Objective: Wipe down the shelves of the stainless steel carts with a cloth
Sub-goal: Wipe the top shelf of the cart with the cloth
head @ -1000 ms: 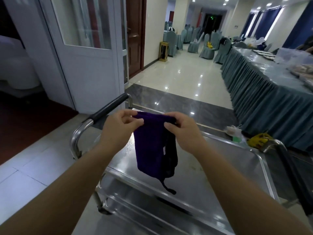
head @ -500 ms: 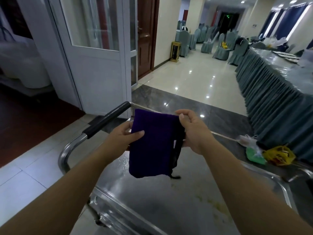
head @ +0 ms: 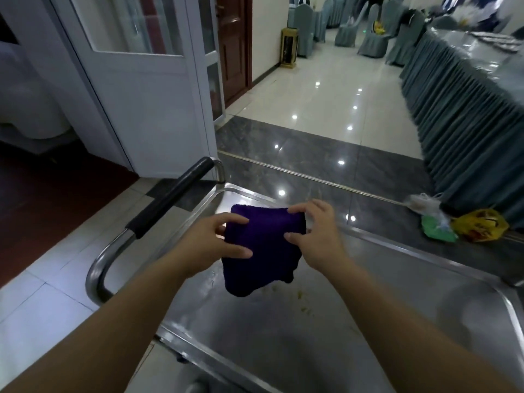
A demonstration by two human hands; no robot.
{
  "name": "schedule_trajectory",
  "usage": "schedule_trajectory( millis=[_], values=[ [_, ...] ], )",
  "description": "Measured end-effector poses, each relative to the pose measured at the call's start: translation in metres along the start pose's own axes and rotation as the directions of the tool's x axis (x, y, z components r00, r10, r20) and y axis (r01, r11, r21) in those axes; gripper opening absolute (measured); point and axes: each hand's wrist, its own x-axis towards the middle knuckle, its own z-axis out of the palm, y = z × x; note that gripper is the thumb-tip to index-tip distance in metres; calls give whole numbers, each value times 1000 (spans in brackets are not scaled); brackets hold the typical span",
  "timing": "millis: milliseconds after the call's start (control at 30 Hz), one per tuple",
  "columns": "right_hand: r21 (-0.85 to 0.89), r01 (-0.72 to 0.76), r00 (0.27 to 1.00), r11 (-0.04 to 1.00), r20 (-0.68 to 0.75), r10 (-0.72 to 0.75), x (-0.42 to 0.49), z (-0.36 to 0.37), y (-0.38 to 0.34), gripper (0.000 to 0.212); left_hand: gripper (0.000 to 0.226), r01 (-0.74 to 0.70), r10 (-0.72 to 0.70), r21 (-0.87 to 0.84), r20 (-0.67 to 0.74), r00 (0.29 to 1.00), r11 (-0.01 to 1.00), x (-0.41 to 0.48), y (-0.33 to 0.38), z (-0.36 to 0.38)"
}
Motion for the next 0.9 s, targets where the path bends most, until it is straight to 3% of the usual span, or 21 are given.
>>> schedule_trajectory(
  millis=[100,233,367,433,533,600,667,733,833,900],
  values=[
    [-129,47,999,991,15,-46,5,14,1,25,75,-24,2,231,96,995,973,13,-10,-11],
    [-239,-1,995,971,96,25,17,40,-6,27,66,-93,82,414,45,996,905,37,-25,-34],
    [-330,-38,947,943,289,139,29,69,-21,74,44,-237,220,565,98,970,790,64,-36,-68],
    [-402,-23,946,915,287,150,37,89,-29,80,39,-288,243,598,157,957,748,79,-45,-85],
    [-515,-2,971,857,204,124,52,111,-33,58,29,-418,258,630,334,907,655,96,-56,-107],
    [-618,28,965,786,221,140,59,120,-27,41,24,-471,260,588,410,874,657,106,-61,-119],
    [-534,-52,951,844,232,206,63,127,-20,27,25,-464,259,532,415,872,709,116,-65,-129],
    [-316,-186,925,930,263,274,68,133,-17,23,29,-454,288,486,378,880,747,127,-68,-135],
    [-145,-300,893,943,304,331,82,135,-11,25,33,-465,349,498,312,884,732,147,-70,-139],
    [-123,-341,900,932,244,362,93,133,-5,22,30,-481,424,533,235,874,696,160,-69,-143]
  ],
)
